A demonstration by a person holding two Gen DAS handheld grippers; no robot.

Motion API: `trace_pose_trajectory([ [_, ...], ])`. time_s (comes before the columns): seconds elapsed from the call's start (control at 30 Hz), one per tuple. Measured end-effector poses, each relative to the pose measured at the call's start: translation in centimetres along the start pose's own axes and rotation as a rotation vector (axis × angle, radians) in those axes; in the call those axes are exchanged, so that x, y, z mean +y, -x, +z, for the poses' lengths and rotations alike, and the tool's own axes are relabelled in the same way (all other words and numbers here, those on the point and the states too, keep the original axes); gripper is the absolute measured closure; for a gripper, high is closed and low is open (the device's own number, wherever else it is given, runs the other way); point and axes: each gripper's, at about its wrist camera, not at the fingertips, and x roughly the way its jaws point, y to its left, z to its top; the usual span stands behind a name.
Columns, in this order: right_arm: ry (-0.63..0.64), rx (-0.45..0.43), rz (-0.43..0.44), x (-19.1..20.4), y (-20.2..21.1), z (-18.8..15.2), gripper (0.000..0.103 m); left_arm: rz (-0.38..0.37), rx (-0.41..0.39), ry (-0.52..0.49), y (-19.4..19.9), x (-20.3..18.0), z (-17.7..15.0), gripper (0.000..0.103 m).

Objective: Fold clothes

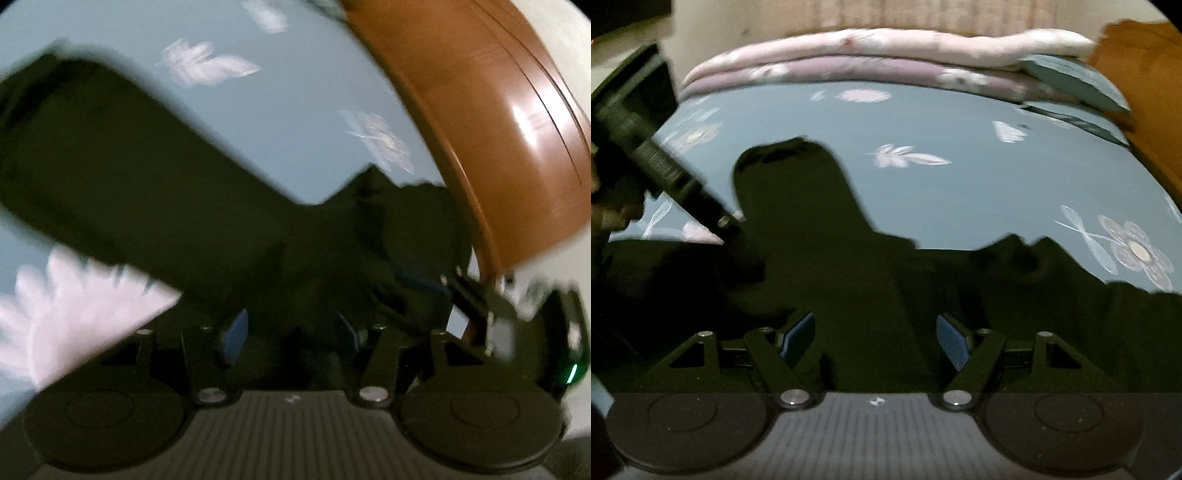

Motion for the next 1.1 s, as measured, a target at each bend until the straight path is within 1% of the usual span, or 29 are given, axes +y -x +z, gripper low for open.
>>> trace_pose_trajectory([
  [0.03, 0.024, 0.012, -0.005, 0.5, -0.3, 0.1, 0.026, -0.026, 0.0, 0.062, -0.1, 1.0, -0.3, 0.051],
  [0.07, 0.038, 0.019, -0.007, 1.0, -0.5, 0.1, 0.026, -0.049, -0.004, 0.103, -0.2, 1.7, -0.6, 0.051],
  [0.23, 0.031, 0.013, -0.001, 1.6, -0.5, 0.4, 0.026, -0.121, -0.036, 0.26, -1.7, 3.9, -1.7, 0.05],
  [0.3, 0.028, 0.016, -0.016, 1.5, -0.2, 0.3, 0.026, -0.147, -0.056, 0.287, -2.2, 4.1, -1.8, 0.046],
  [0.37, 0.016, 0.017, -0.027, 1.3, 0.1, 0.2, 0.026, -0.142, -0.082, 0.271, -2.4, 3.8, -1.6, 0.044],
  [0.47, -0.001, 0.019, -0.037, 0.9, 0.3, 0.0, 0.026, -0.126, -0.124, 0.247, -2.5, 3.5, -1.1, 0.044],
  [0.6, -0.011, 0.021, -0.038, 0.7, 0.1, -0.3, 0.026, -0.124, -0.177, 0.233, -2.7, 3.5, -1.0, 0.044],
  [0.63, -0.012, 0.022, -0.037, 0.7, 0.1, -0.3, 0.026, -0.12, -0.19, 0.217, -2.7, 3.3, -1.1, 0.044],
  [0.7, -0.015, 0.025, -0.034, 0.6, 0.0, -0.4, 0.026, -0.112, -0.205, 0.155, -2.8, 2.6, -1.2, 0.039],
  [0.77, -0.025, 0.025, -0.032, 0.4, -0.1, -0.5, 0.026, -0.104, -0.218, 0.09, -3.1, 1.8, -1.4, 0.038],
  [0.8, -0.031, 0.024, -0.031, 0.3, -0.1, -0.5, 0.026, -0.098, -0.224, 0.074, -3.1, 1.6, -1.4, 0.039],
  [0.83, -0.039, 0.021, -0.03, 0.2, -0.1, -0.5, 0.026, -0.09, -0.231, 0.07, -3.0, 1.4, -1.4, 0.04],
  [0.87, -0.046, 0.019, -0.028, 0.1, -0.1, -0.6, 0.026, -0.082, -0.238, 0.066, -2.8, 1.3, -1.4, 0.048],
  [0.9, -0.05, 0.018, -0.029, 0.0, 0.0, -0.6, 0.026, -0.074, -0.245, 0.061, -2.7, 1.1, -1.4, 0.061],
  [0.93, -0.05, 0.018, -0.032, 0.0, 0.0, -0.6, 0.026, -0.065, -0.252, 0.057, -2.6, 1.0, -1.4, 0.094],
  [0.97, -0.049, 0.018, -0.036, -0.1, 0.1, -0.7, 0.026, -0.057, -0.258, 0.053, -2.5, 0.9, -1.5, 0.099],
  [1.1, -0.067, 0.012, -0.048, -0.7, 0.5, -0.9, 0.026, -0.025, -0.286, 0.035, -2.1, 0.3, -1.5, 0.1],
])
